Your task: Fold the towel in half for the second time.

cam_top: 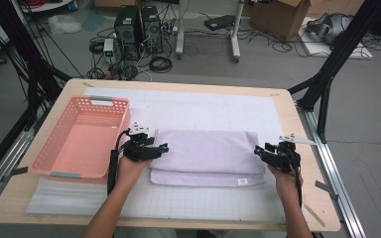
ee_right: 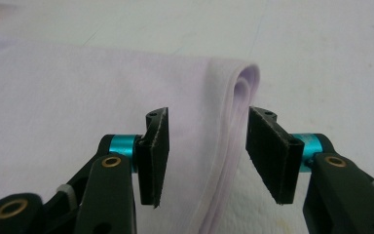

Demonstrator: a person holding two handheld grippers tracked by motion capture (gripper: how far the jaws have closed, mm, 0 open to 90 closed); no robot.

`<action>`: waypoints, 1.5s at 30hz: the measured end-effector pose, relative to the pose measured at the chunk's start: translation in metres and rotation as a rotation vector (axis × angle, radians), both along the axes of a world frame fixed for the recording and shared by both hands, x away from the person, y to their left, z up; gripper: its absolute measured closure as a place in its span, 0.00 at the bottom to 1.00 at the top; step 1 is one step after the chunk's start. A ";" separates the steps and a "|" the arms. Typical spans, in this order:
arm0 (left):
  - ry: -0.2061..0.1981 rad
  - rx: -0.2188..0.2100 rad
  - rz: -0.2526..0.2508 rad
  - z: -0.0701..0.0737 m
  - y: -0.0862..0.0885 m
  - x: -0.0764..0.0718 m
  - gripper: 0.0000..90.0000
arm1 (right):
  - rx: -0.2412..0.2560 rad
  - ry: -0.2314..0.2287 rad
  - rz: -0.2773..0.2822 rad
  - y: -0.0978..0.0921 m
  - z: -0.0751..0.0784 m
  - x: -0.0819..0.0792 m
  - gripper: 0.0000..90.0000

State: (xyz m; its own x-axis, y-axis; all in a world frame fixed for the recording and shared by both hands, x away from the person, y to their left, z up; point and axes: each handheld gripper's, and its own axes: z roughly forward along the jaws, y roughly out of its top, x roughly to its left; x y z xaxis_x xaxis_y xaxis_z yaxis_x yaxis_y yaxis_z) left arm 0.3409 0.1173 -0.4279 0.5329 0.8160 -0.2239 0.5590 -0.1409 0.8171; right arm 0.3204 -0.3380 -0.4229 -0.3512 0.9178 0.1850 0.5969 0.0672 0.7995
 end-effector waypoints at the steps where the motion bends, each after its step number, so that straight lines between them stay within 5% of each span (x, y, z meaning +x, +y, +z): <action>1: 0.004 0.001 -0.007 0.000 0.001 -0.004 0.43 | -0.001 0.002 0.005 -0.001 -0.001 -0.004 0.55; 11: -0.004 -0.013 -0.030 -0.013 0.009 -0.035 0.44 | 0.005 0.004 0.029 -0.020 -0.003 -0.044 0.55; 17: -0.008 -0.016 -0.015 -0.015 0.014 -0.047 0.47 | -0.012 0.004 0.049 -0.017 -0.006 -0.054 0.56; 24: 0.009 0.022 -0.020 -0.019 0.015 -0.049 0.64 | -0.017 0.019 0.102 -0.005 -0.014 -0.057 0.70; 28: 0.015 0.043 -0.030 -0.021 0.013 -0.049 0.83 | -0.029 0.046 0.108 -0.001 -0.017 -0.053 0.93; 31: -0.012 0.035 -0.039 -0.018 0.013 -0.051 0.91 | -0.039 0.011 0.080 -0.002 -0.013 -0.053 0.95; 40: -0.106 -0.021 -0.033 0.000 0.015 -0.062 0.91 | 0.062 -0.130 0.051 -0.010 0.011 -0.060 0.95; 45: -0.120 -0.040 -0.022 0.002 0.018 -0.063 0.90 | 0.064 -0.116 0.050 -0.013 0.010 -0.058 0.95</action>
